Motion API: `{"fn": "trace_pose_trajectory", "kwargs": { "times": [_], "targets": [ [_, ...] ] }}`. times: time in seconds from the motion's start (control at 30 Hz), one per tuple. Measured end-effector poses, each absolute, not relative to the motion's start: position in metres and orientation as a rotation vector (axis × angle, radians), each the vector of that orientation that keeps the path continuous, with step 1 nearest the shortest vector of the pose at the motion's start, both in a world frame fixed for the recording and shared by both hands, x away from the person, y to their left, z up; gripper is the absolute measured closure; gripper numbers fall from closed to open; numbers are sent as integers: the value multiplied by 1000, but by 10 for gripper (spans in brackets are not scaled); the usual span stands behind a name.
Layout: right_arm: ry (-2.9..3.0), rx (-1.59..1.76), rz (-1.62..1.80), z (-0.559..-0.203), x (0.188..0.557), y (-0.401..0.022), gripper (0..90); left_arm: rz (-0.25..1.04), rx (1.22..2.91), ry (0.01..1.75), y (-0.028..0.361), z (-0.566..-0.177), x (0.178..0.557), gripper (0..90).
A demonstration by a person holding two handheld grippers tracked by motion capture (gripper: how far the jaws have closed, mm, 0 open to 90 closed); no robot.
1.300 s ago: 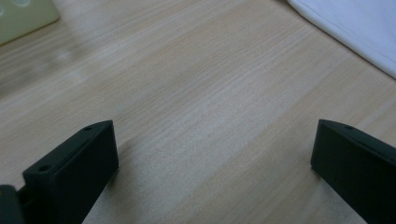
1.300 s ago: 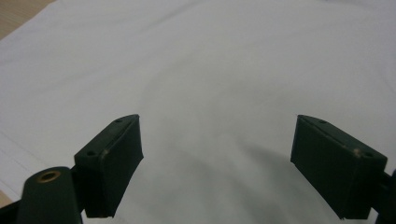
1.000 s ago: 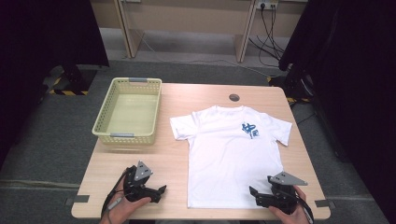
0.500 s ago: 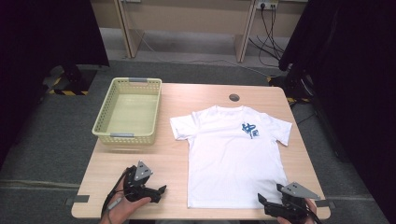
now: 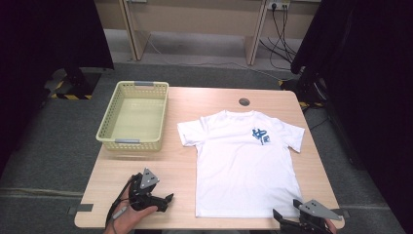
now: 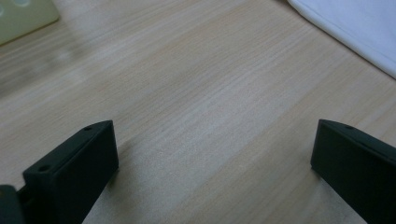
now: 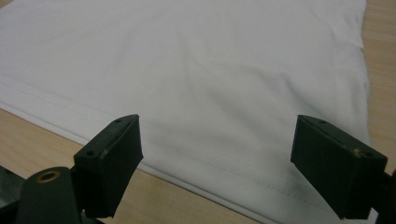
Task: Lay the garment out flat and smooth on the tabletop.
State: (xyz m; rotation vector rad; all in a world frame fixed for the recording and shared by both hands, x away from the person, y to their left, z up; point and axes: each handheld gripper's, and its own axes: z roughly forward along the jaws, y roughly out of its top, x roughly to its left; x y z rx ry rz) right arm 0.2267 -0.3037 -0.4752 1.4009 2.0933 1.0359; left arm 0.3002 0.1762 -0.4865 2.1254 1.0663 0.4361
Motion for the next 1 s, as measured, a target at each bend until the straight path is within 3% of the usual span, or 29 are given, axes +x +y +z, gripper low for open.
{"fn": "trace_pose_trajectory", "kwargs": {
  "times": [1.0],
  "targets": [
    [2070,1423,1056,-480,200,-306,169,438,2123,1070,176,-487,300,0]
  ]
}}
